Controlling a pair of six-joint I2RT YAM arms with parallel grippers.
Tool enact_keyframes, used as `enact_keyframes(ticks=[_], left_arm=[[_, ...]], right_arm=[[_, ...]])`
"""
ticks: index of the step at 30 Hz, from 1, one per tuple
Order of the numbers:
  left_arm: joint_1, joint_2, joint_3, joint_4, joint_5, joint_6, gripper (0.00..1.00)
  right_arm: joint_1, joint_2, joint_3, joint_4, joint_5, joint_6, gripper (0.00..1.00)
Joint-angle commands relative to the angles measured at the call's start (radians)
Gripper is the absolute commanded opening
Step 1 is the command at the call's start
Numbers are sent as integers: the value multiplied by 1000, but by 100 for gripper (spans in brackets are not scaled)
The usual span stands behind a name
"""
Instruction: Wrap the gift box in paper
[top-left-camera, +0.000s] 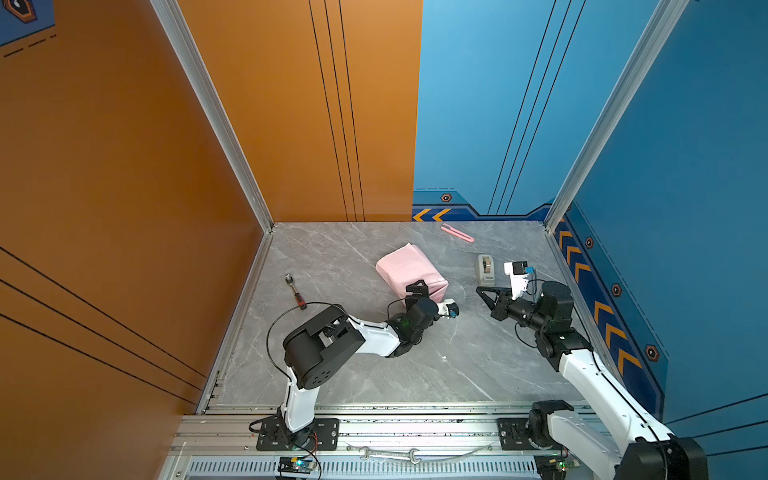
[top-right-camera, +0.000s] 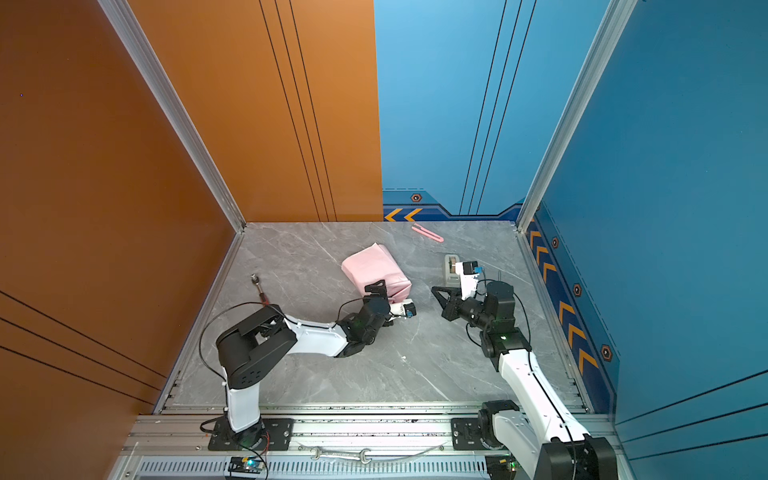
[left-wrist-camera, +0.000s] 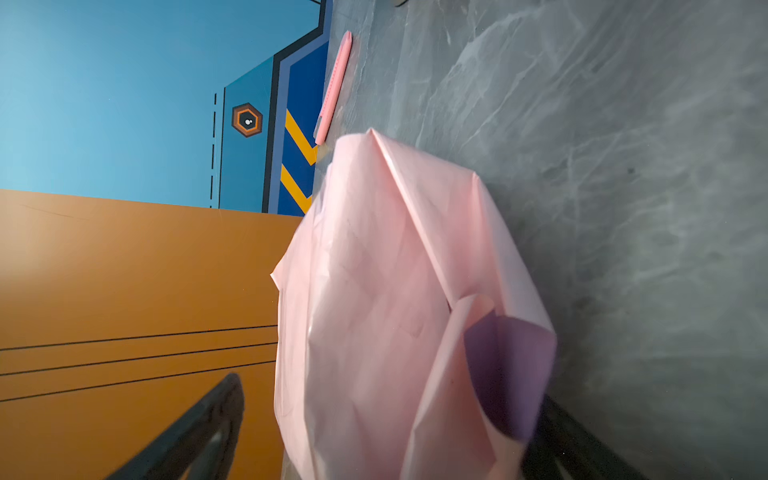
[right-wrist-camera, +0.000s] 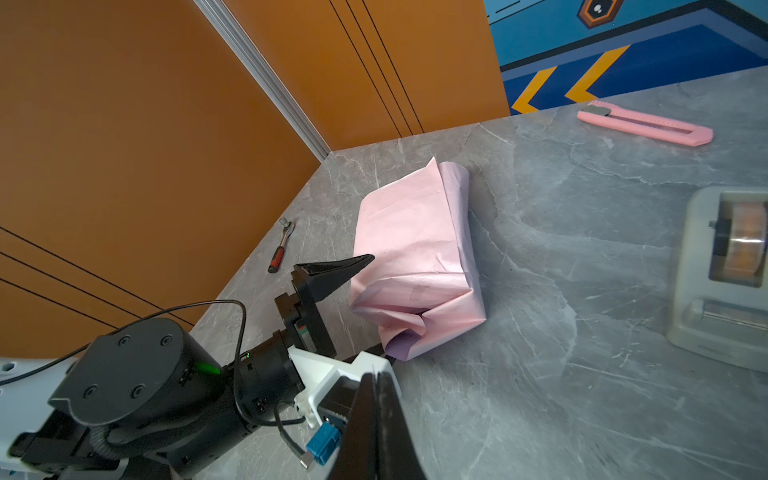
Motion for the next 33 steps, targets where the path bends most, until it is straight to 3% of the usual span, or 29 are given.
enact_keyframes(ticks=[1, 13, 25, 33], left_arm=[[24, -32, -8, 27, -27, -17, 99], [89, -52, 15, -42, 34, -181, 99], [188, -118, 9, -159, 275, -402, 93], [244, -115, 7, -180, 397, -472, 89]], right_arm=[[-5, -9, -16, -11, 2, 0, 0], [-5, -1, -10, -8, 1, -2, 0], [4, 46, 15, 16, -18, -2, 0], [39, 123, 55, 40, -54, -21, 0]])
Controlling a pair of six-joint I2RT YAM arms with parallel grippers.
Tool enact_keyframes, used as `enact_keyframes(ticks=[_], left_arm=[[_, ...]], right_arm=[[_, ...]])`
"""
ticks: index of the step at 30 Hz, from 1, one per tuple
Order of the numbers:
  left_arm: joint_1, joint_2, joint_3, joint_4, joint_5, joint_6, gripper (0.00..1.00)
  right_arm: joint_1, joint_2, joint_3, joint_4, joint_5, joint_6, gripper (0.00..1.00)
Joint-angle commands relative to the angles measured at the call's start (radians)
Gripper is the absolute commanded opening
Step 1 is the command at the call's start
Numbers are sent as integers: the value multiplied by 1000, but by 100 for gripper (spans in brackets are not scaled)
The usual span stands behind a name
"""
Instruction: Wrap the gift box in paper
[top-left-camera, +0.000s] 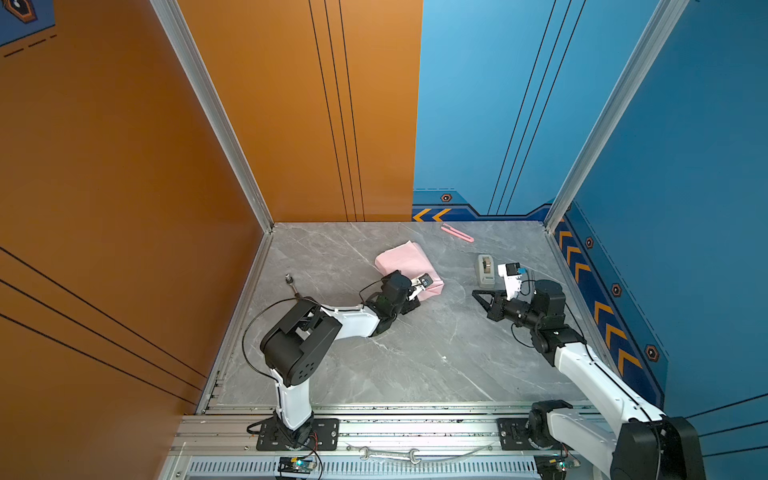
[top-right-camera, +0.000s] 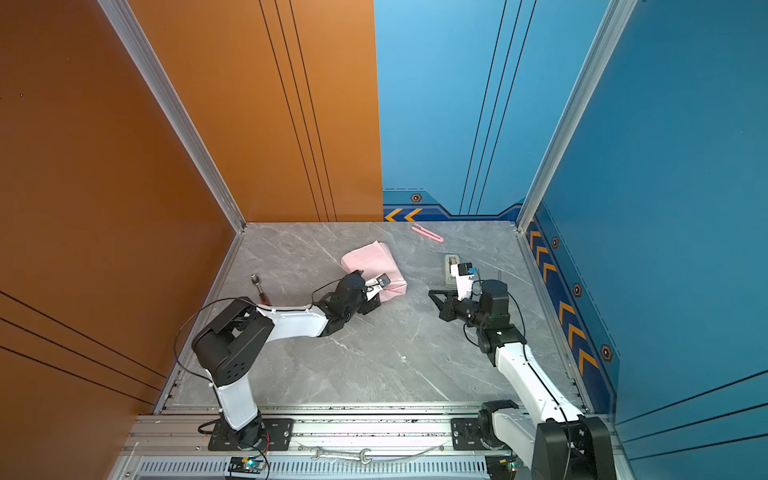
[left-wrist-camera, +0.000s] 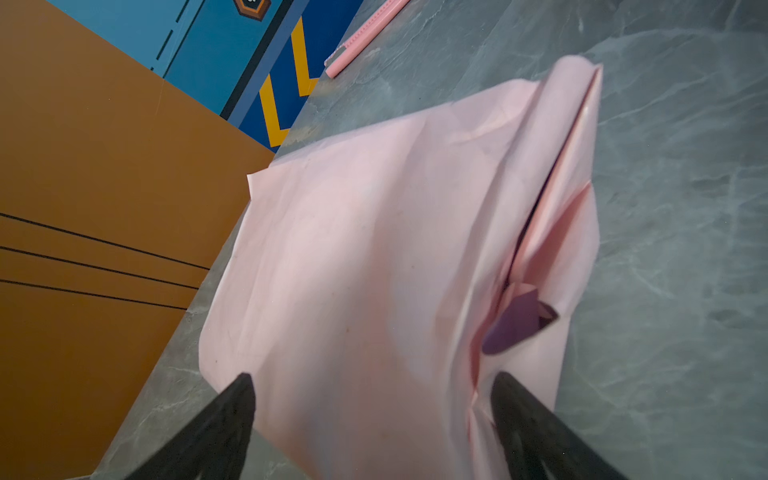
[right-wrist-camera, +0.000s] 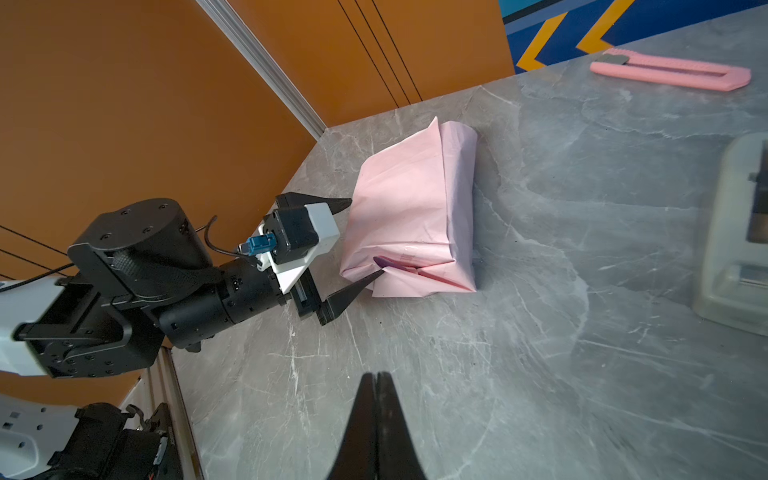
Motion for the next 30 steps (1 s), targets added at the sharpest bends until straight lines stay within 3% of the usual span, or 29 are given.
enact_keyframes(ticks=[1, 16, 22, 30], left_arm=[[19, -25, 6, -28, 86, -61, 88], [82, -19, 4, -28, 266, -150, 65], [93, -18, 8, -28, 288, -154, 64], [105, -8, 8, -27, 304, -163, 62]], right_arm=[[28, 37, 56, 38, -34, -25, 0], [174, 333, 225, 161, -46, -113, 0], [232, 483, 312, 241, -44, -109, 0], [277, 651, 383, 403, -75, -5, 0]])
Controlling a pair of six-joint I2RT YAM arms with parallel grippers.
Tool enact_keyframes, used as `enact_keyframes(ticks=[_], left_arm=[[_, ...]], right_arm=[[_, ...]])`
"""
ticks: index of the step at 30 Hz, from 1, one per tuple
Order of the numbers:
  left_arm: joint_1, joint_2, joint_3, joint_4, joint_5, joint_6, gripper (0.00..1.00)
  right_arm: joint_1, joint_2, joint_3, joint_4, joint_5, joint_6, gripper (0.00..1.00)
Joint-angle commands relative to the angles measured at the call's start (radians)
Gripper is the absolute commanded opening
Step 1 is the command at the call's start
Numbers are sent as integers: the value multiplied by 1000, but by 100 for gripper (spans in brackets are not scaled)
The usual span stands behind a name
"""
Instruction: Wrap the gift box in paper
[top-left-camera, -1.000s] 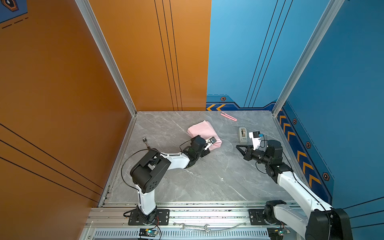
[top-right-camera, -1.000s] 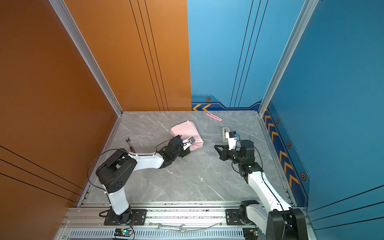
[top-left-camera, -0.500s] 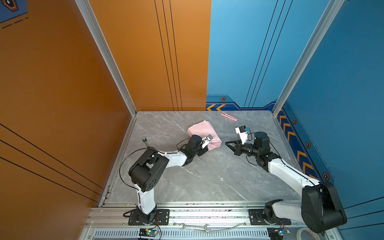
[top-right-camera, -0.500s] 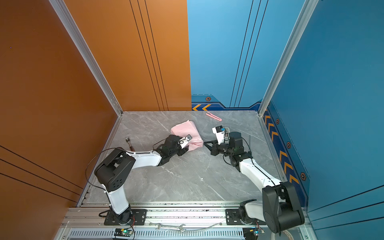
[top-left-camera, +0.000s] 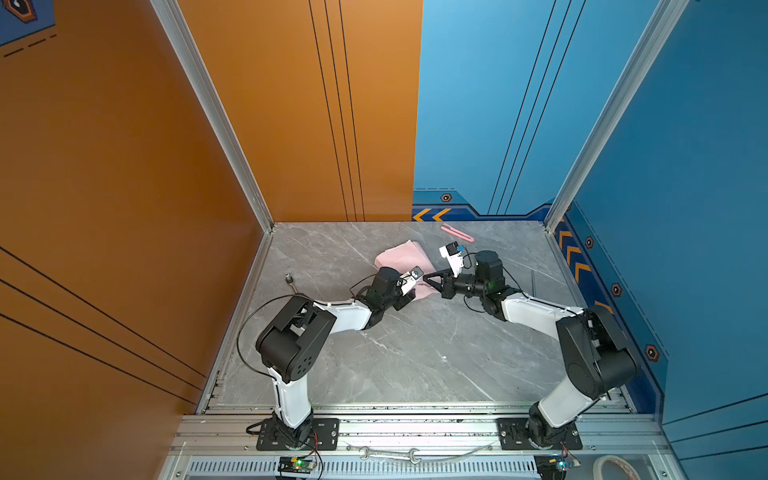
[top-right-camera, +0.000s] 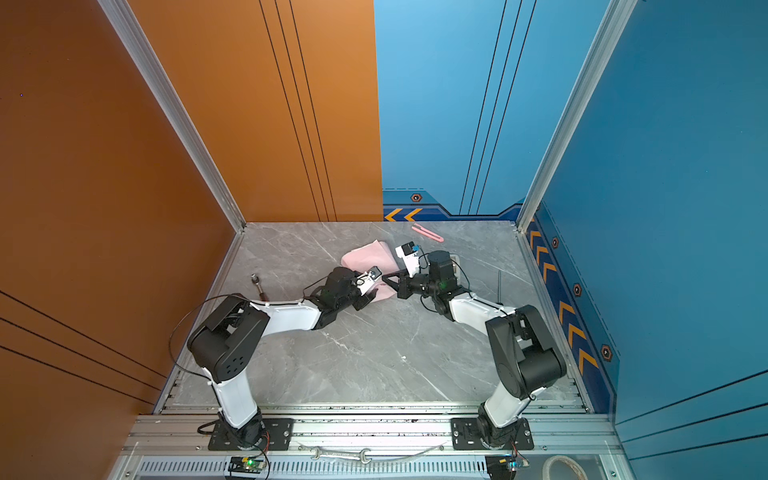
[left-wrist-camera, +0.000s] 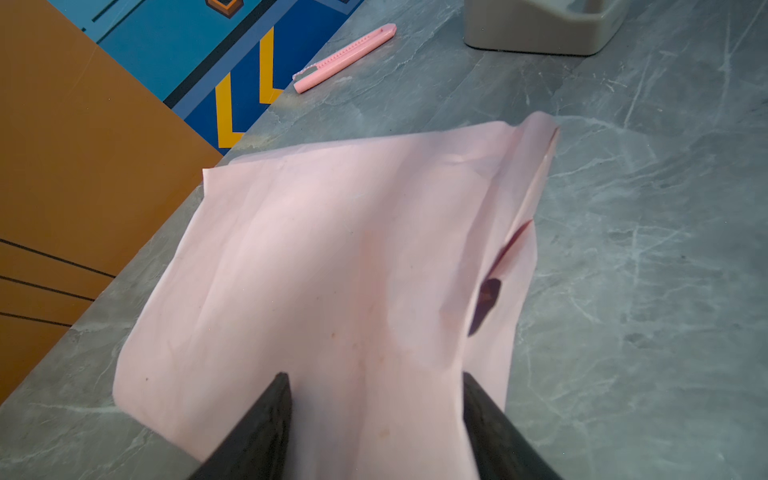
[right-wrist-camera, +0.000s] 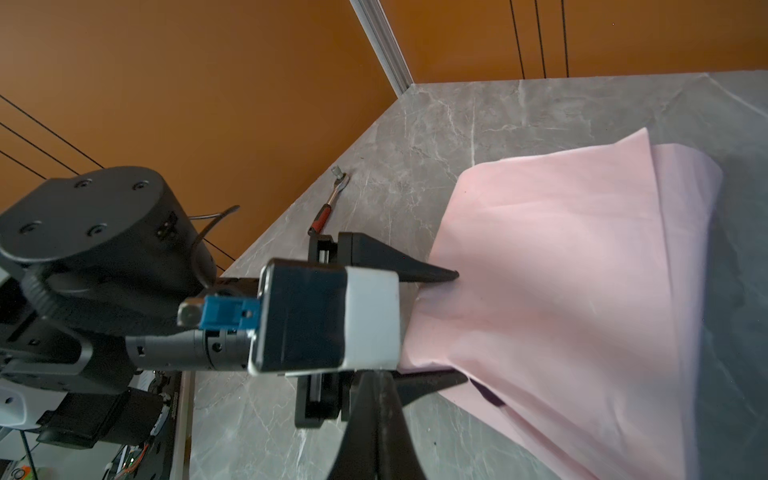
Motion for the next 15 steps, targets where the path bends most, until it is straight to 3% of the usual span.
enact_keyframes(ticks=[1, 15], left_arm=[[14, -5, 9, -31, 34, -23, 61], [22, 0, 6, -19, 56, -31, 60]], right_arm=[[9, 45, 28, 106, -20, 50, 0], [3, 212, 104, 210, 13, 82, 0]])
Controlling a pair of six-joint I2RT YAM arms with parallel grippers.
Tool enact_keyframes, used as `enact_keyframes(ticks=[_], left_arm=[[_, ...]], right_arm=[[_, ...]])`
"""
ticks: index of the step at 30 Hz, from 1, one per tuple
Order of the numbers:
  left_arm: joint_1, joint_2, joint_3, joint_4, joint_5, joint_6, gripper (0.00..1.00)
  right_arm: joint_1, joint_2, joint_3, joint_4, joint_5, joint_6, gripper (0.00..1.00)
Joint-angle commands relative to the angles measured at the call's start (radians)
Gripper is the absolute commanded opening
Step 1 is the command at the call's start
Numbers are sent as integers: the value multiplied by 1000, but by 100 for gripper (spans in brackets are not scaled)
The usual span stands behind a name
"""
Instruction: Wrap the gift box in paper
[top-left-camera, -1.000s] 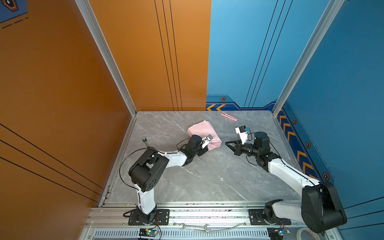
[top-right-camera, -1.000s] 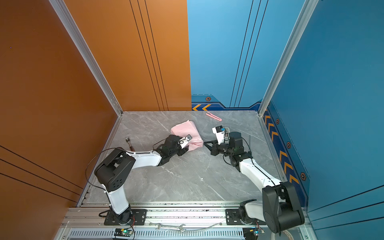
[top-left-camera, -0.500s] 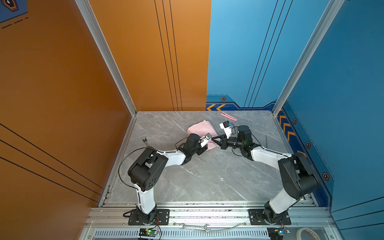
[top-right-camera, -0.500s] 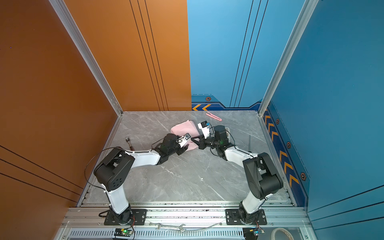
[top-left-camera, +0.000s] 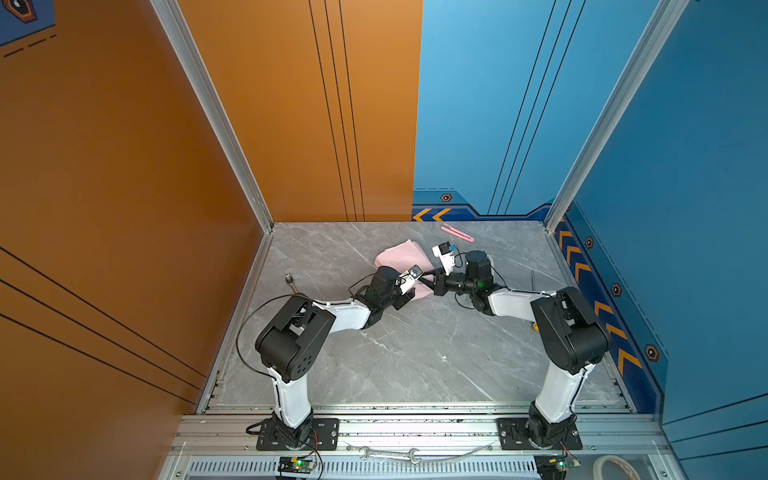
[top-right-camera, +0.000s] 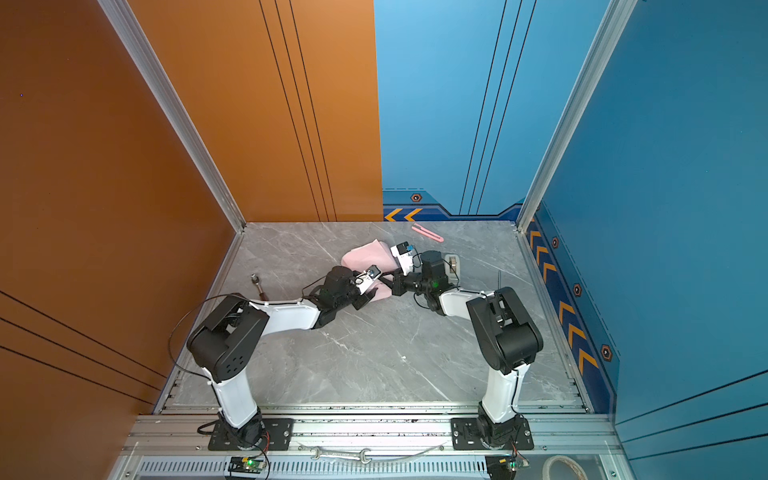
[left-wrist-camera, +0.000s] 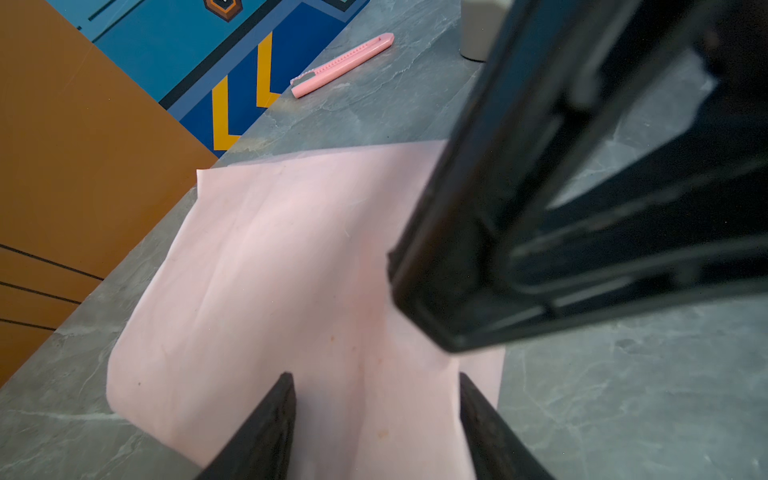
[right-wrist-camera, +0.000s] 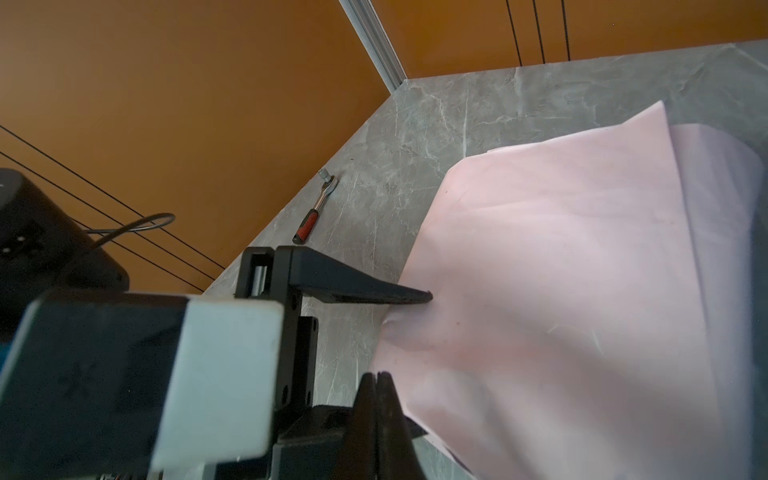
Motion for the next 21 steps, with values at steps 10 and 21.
enact_keyframes(ticks=[10, 21], left_arm=[[15, -3, 5, -23, 37, -22, 60], [12, -10, 4, -22, 43, -23, 60]], right_arm=[[-15, 52, 50, 74, 2, 45, 0], [-36, 131, 126, 29, -5, 27, 0]])
